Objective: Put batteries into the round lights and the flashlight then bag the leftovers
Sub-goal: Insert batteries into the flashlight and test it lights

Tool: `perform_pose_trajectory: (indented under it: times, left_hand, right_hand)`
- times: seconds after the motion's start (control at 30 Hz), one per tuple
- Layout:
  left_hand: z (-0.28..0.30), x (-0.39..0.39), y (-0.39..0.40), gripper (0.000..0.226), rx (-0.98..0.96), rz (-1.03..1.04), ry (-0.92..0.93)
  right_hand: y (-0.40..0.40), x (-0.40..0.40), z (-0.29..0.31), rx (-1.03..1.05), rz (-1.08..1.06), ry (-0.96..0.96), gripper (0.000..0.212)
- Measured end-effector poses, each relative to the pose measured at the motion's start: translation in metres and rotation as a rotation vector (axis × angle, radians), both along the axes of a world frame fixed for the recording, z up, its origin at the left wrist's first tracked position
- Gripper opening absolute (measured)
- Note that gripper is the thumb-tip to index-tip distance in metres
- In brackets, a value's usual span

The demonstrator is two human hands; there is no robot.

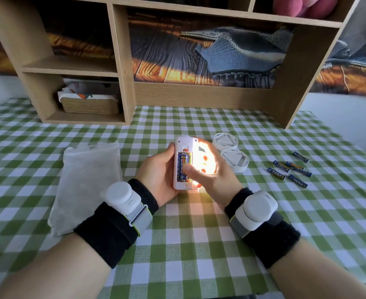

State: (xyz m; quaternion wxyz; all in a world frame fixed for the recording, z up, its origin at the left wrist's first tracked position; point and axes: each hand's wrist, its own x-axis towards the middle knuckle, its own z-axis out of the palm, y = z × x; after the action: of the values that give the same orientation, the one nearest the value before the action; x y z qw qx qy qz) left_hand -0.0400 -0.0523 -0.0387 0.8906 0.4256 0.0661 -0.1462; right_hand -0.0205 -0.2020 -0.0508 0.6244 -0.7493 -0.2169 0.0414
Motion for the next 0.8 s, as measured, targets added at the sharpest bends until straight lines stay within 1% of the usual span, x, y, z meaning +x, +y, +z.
perform_pose_trajectory:
  times: [0.17,0.2,0.27,0.43,0.57,0.7,0.8]
  left_hand:
    - [0.0011,-0.0001,0.0011,0.047,-0.052,0.016,-0.005]
    - [0.0013,-0.0004,0.0013,0.046,-0.061,0.023,-0.01]
    - [0.0018,-0.0008,0.0012,0.047,-0.07,0.022,-0.021]
    - [0.0022,-0.0007,0.0015,0.049,-0.057,0.023,-0.027]
    - [0.0036,-0.0015,0.0005,0.048,-0.019,0.028,-0.023]
    - [0.0043,-0.0018,-0.0001,0.049,0.007,0.041,-0.011]
    - [0.0068,-0.0038,-0.0012,0.048,0.03,0.052,-0.002]
  right_hand:
    - [-0.0002,-0.0005,0.001,0.093,0.043,0.061,0.042]
    - [0.0,0.0007,0.0017,0.105,0.04,0.071,0.042]
    - [-0.0008,0.0049,0.0003,0.123,0.015,0.066,0.05]
    - [-0.0015,0.0052,0.0018,0.234,0.03,0.062,0.039]
    - [-0.0011,0.0027,0.0037,0.198,0.024,0.089,0.038]
    - [-0.0014,0.0,0.0046,0.069,0.012,0.051,0.041]
    - [-0.0022,0.0009,0.0043,0.045,0.009,0.054,0.04]
